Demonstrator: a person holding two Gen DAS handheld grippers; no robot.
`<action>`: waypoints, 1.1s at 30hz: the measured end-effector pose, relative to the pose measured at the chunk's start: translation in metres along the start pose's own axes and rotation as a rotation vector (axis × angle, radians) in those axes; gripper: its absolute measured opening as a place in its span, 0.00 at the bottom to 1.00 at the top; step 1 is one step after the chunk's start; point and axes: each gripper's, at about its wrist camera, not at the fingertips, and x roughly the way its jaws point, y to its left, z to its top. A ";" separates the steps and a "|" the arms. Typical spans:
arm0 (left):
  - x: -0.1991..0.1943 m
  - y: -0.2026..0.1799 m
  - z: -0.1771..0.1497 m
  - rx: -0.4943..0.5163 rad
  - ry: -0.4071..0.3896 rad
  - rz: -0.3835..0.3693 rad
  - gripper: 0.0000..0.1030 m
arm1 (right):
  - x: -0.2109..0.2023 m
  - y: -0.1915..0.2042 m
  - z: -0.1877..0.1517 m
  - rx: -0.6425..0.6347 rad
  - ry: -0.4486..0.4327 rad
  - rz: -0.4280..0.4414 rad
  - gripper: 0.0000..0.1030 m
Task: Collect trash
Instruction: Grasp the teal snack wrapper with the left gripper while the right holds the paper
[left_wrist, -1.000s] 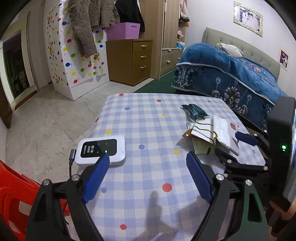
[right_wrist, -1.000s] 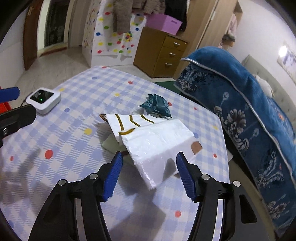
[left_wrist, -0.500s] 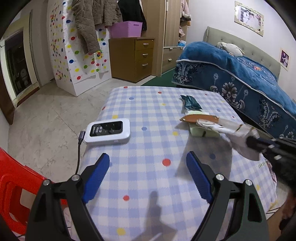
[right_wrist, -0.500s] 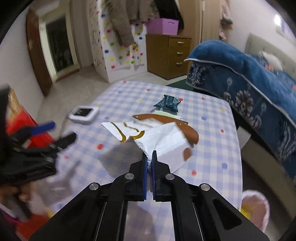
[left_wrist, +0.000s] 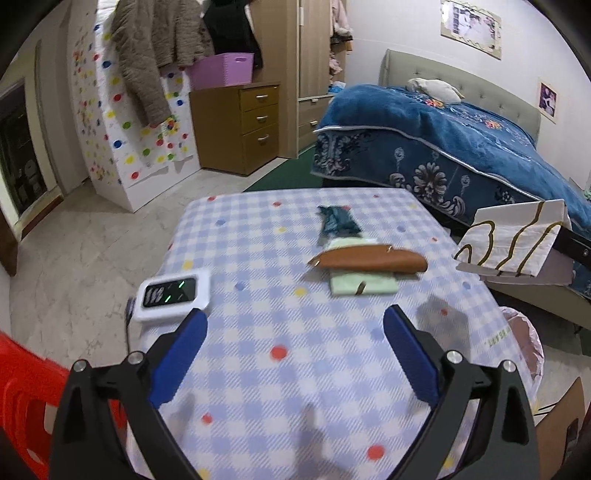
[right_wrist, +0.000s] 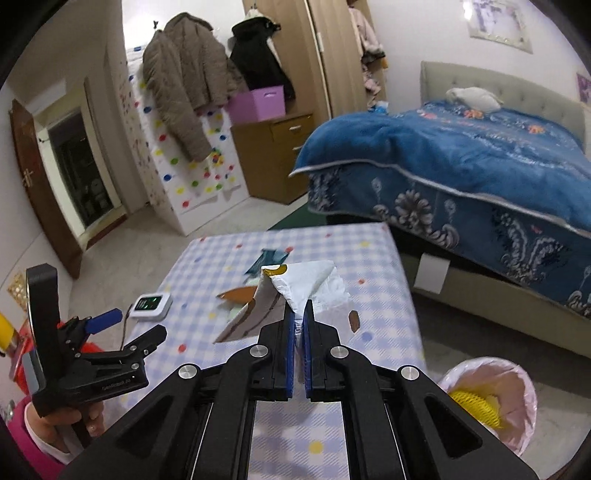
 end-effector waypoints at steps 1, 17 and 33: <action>0.007 -0.005 0.008 0.009 0.000 -0.005 0.91 | 0.002 -0.005 0.004 0.003 -0.009 -0.009 0.03; 0.160 -0.043 0.092 0.001 0.120 -0.016 0.74 | 0.064 -0.061 0.019 0.038 0.004 -0.062 0.03; 0.194 -0.071 0.087 0.090 0.195 -0.047 0.30 | 0.061 -0.084 0.003 0.086 0.026 -0.065 0.03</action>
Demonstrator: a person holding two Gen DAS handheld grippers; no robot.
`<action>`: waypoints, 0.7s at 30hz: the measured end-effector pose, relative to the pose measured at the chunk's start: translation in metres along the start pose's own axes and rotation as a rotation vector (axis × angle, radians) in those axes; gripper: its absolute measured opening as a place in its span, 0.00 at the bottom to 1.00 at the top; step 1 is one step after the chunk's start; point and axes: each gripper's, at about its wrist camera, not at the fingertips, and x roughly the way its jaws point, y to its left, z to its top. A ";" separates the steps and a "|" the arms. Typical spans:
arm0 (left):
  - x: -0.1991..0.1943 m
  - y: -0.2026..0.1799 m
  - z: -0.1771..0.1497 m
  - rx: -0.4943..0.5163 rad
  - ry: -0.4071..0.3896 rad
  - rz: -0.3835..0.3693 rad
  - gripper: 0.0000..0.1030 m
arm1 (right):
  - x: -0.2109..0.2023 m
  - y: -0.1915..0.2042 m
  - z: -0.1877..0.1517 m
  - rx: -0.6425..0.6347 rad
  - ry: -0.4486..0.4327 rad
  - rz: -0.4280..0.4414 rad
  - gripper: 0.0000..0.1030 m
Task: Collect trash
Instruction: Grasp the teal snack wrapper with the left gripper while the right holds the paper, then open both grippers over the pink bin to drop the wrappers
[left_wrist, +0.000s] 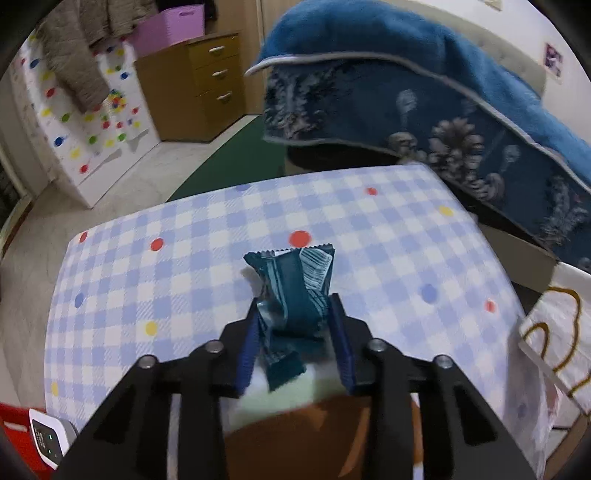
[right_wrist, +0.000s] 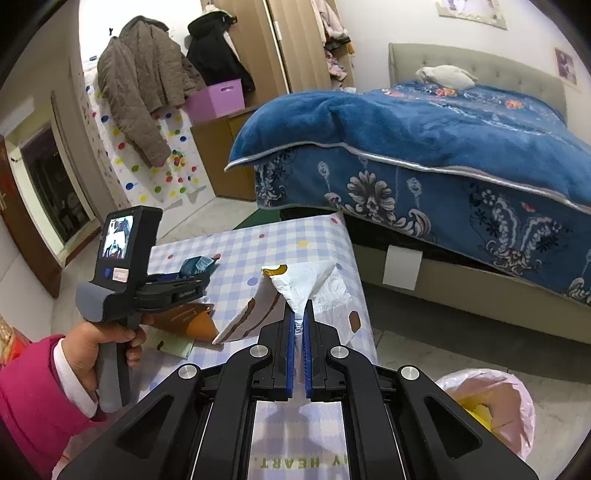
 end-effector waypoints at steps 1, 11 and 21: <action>-0.014 -0.002 -0.004 0.018 -0.029 -0.025 0.28 | -0.005 -0.001 0.000 0.002 -0.005 0.000 0.03; -0.136 -0.061 -0.070 0.108 -0.190 -0.245 0.28 | -0.069 -0.032 -0.040 0.081 -0.036 -0.029 0.03; -0.163 -0.166 -0.135 0.238 -0.181 -0.363 0.28 | -0.116 -0.088 -0.094 0.183 -0.003 -0.124 0.03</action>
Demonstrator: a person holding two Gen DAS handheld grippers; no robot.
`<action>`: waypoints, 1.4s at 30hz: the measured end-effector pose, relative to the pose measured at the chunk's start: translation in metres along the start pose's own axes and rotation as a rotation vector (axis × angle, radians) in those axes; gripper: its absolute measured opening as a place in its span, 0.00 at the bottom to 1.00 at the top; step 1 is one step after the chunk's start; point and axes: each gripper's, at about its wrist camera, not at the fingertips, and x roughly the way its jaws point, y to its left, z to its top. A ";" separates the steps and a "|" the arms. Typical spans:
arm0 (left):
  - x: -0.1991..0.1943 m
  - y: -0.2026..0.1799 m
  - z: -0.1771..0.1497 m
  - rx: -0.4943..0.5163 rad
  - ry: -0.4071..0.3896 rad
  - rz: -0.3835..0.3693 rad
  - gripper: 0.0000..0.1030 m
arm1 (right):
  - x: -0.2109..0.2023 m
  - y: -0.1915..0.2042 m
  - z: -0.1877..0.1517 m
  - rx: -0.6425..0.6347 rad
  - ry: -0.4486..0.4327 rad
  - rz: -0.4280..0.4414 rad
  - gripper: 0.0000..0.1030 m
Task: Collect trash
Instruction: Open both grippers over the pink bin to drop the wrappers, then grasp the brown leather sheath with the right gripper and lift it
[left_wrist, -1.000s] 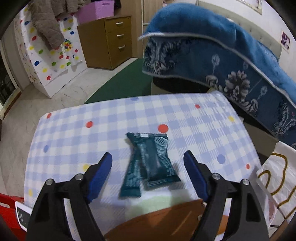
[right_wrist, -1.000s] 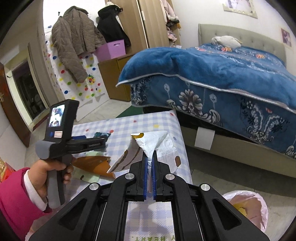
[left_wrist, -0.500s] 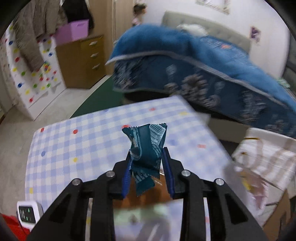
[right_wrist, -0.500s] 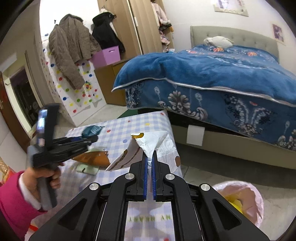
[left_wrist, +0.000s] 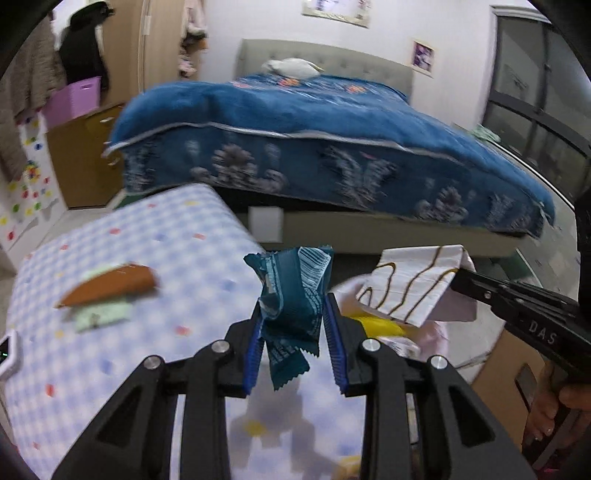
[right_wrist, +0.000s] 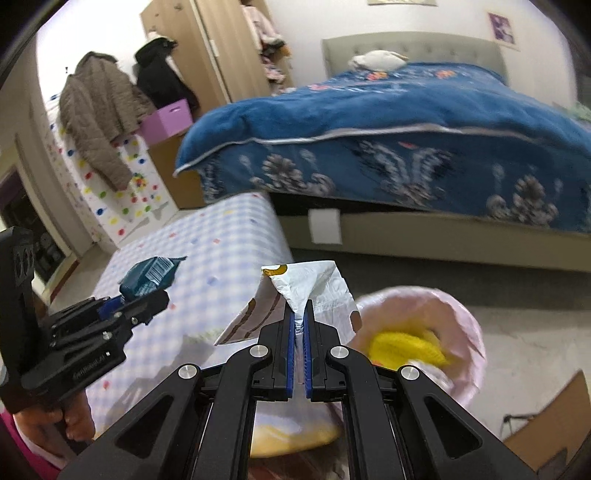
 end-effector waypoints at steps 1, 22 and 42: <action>0.005 -0.011 -0.002 0.011 0.015 -0.017 0.28 | -0.003 -0.008 -0.005 0.009 0.003 -0.013 0.03; 0.111 -0.112 0.014 0.163 0.153 -0.161 0.35 | 0.033 -0.123 -0.038 0.150 0.122 -0.158 0.07; 0.086 -0.082 0.020 0.083 0.123 -0.123 0.67 | 0.019 -0.132 -0.026 0.183 0.109 -0.205 0.36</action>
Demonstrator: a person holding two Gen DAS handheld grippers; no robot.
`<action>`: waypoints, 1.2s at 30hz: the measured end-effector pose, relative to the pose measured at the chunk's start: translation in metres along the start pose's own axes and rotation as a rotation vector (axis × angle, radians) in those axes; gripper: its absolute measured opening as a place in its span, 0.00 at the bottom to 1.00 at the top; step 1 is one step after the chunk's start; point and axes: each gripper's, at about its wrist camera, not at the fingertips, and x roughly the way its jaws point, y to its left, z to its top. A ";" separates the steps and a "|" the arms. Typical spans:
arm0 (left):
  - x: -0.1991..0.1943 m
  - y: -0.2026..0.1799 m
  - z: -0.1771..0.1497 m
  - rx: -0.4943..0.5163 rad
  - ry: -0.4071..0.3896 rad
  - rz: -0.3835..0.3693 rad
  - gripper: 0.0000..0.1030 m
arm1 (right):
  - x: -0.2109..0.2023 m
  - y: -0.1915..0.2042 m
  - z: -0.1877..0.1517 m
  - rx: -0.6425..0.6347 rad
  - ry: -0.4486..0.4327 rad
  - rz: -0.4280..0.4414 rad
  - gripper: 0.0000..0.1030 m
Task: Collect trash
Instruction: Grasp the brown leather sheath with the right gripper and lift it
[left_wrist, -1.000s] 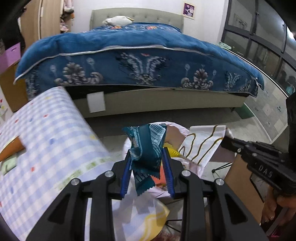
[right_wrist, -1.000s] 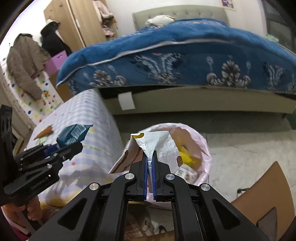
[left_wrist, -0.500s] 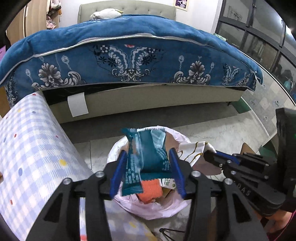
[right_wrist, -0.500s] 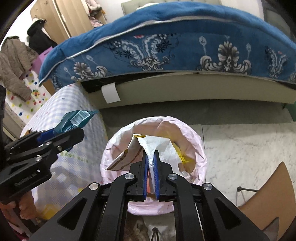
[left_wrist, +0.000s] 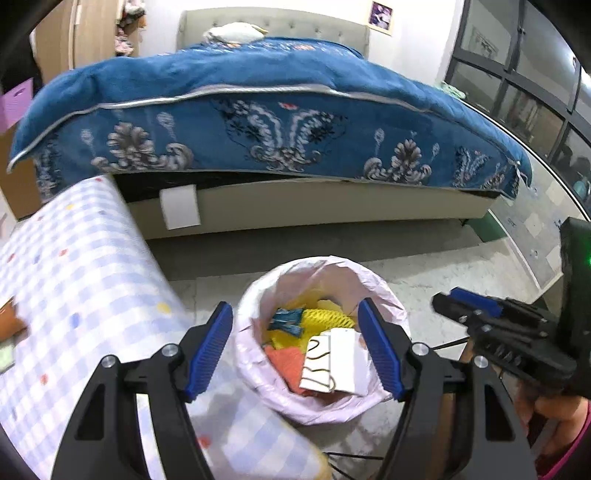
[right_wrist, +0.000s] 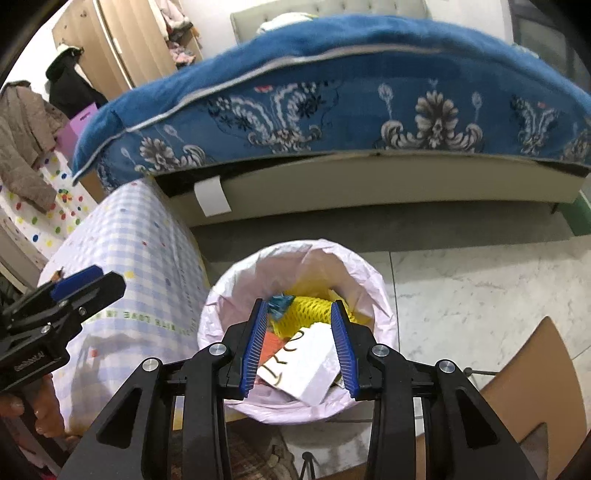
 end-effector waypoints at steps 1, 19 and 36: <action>-0.005 0.003 -0.002 -0.007 -0.005 0.005 0.68 | -0.004 0.002 0.000 -0.003 -0.006 0.002 0.36; -0.149 0.128 -0.065 -0.193 -0.181 0.222 0.75 | -0.051 0.167 -0.006 -0.270 -0.067 0.143 0.36; -0.181 0.285 -0.123 -0.424 -0.112 0.508 0.76 | 0.040 0.345 -0.002 -0.584 0.017 0.248 0.52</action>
